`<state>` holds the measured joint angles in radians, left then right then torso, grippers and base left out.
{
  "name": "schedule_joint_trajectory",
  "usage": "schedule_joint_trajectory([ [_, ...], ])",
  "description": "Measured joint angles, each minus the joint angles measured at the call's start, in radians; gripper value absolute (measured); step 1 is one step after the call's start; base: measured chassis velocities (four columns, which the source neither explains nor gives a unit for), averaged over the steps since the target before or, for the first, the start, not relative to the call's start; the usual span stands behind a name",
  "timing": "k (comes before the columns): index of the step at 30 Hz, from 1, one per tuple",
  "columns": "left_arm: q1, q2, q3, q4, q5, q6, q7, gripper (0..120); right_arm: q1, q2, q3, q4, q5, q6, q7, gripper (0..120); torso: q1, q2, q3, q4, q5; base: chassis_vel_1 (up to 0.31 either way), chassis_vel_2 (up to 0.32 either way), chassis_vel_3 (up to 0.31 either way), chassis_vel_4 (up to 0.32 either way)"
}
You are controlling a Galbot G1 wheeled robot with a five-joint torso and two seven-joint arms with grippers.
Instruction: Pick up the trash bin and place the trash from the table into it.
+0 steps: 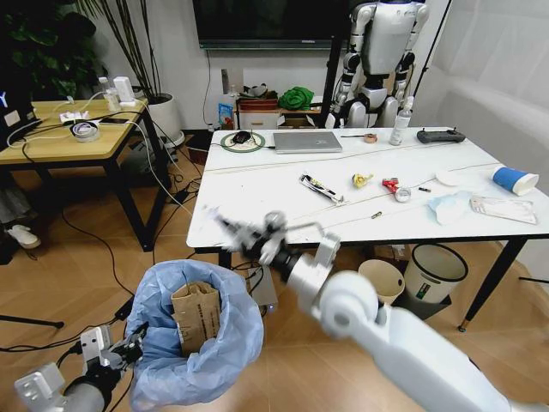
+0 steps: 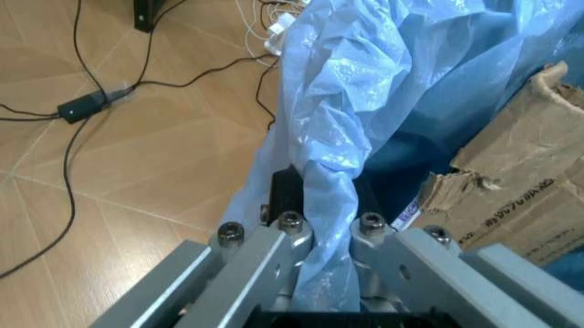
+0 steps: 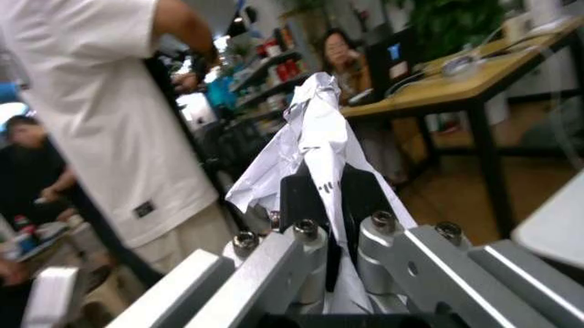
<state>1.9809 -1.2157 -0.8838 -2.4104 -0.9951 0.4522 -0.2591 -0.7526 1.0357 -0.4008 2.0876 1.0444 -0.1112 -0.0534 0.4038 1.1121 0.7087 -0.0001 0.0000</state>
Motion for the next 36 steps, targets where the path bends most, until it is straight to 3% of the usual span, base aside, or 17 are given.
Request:
schedule_joint_trajectory([
  [7,-0.003,-0.005,-0.008,-0.009,-0.008,0.002,-0.006,0,-0.045,-0.015,-0.128,0.006,-0.018,0.034,-0.085,0,0.0,0.0,0.0,0.0002,-0.0001,0.0,0.0,0.0,0.0],
  [12,0.001,-0.013,-0.007,-0.014,-0.008,0.003,-0.006,0,-0.089,-0.025,-0.13,-0.008,-0.077,0.038,-0.094,2,0.0,0.0,0.0,-0.0001,0.0001,0.0,0.0,0.0,0.0],
  [17,0.002,-0.016,-0.006,-0.017,-0.007,0.003,-0.007,0,-0.094,-0.028,-0.108,-0.015,-0.094,0.038,-0.087,15,0.0,0.0,0.0,0.0001,0.0,0.0,0.0,0.0,0.0],
  [29,-0.002,-0.019,0.001,-0.018,-0.003,0.005,-0.009,0,-0.113,-0.049,-0.061,-0.004,-0.125,0.038,-0.061,66,0.0,0.0,0.0,0.0,0.0001,0.0,0.0,0.0,0.0],
  [30,-0.002,-0.019,0.001,-0.018,-0.003,0.005,-0.009,0,-0.113,-0.049,-0.061,-0.004,-0.125,0.038,-0.061,66,0.0,0.0,0.0,0.0,0.0001,0.0,0.0,0.0,0.0],
  [36,-0.001,-0.025,0.01,-0.011,0.011,0.005,-0.004,0,-0.091,-0.015,0.062,0.006,-0.111,0.027,0.029,90,0.0,0.0,0.0,0.0001,-0.0001,0.0,0.0,0.0,0.0],
])
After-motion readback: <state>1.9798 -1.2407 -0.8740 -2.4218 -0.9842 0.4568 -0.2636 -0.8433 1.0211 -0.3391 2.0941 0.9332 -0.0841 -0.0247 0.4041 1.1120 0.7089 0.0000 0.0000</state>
